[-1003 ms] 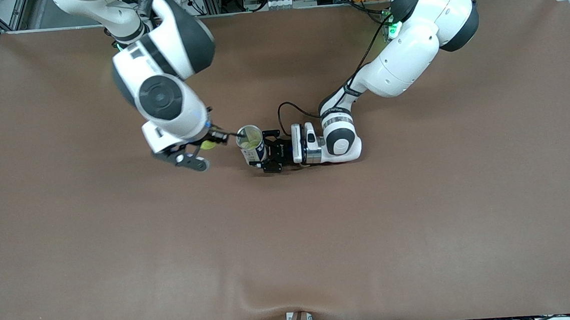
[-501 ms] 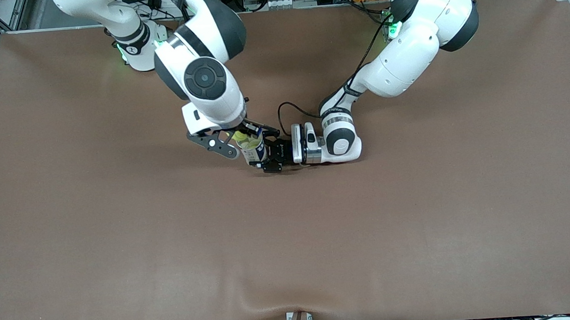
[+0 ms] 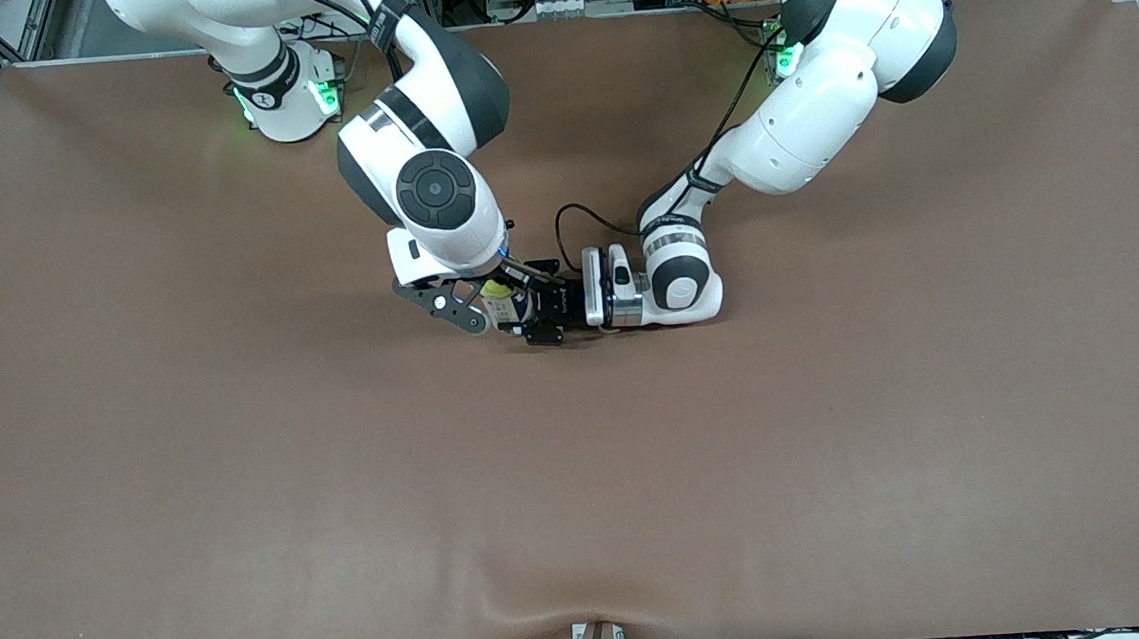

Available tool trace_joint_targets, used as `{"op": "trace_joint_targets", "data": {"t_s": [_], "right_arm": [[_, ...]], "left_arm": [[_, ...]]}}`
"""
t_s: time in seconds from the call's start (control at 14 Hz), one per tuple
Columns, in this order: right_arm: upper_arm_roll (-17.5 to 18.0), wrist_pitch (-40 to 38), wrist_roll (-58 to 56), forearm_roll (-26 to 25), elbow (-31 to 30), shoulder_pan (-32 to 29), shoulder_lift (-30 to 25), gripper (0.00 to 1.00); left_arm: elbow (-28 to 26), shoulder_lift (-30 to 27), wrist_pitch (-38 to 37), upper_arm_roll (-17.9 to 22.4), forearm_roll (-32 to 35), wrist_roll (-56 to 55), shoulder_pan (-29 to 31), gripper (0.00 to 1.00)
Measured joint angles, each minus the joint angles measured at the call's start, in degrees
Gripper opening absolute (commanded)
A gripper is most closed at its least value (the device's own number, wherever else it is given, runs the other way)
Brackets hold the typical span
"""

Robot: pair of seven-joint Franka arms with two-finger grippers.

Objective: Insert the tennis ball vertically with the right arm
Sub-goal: 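Open the right gripper to drop the second ball into the can, then stand the can upright on the table and open the left gripper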

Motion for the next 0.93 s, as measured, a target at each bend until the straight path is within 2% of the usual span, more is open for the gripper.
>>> {"op": "trace_joint_targets", "data": {"t_s": [0.5, 0.57, 0.93], "right_arm": [[-0.02, 0.02, 0.07, 0.0, 0.1, 0.0, 0.0, 1.0], [-0.08, 0.03, 0.09, 0.0, 0.18, 0.0, 0.0, 1.0], [-1.43, -1.79, -3.91, -0.04, 1.0, -3.11, -1.5, 1.0]], "left_arm": [[-0.03, 0.0, 0.01, 0.04, 0.07, 0.0, -0.04, 0.78], [-0.04, 0.0, 0.01, 0.05, 0.08, 0.0, -0.05, 1.0], [-1.09, 0.07, 0.5, 0.92, 0.22, -0.04, -0.19, 1.0]]}}
